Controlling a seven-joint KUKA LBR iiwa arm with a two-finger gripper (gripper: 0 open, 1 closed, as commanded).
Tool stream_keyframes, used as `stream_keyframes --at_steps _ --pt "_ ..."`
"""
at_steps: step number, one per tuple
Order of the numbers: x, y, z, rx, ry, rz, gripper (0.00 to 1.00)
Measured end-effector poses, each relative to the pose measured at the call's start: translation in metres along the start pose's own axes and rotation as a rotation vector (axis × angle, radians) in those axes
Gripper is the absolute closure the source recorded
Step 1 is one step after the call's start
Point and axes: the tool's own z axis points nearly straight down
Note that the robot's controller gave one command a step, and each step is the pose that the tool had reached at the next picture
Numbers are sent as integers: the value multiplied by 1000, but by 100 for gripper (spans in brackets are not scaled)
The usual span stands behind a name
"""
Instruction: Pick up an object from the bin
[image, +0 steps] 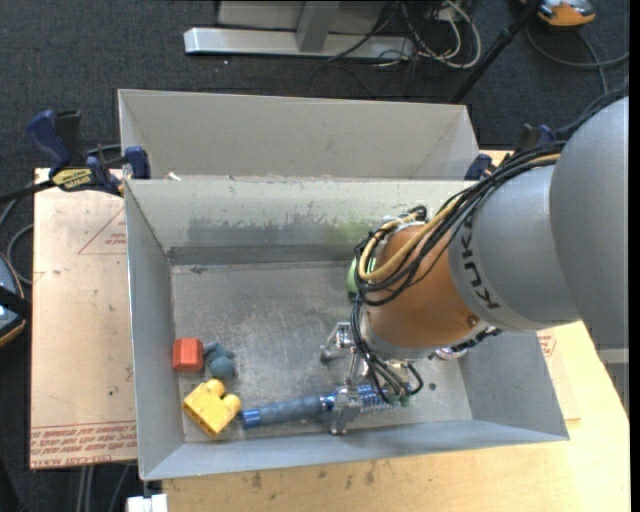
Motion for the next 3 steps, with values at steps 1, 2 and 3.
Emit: stream_keyframes --at_steps 1,2,3 --pt "-2 1 -4 -1 -2 -1 100" --pt "-4 -27 -146 3 -2 -54 100" --pt "-4 -27 -143 3 3 -55 0"
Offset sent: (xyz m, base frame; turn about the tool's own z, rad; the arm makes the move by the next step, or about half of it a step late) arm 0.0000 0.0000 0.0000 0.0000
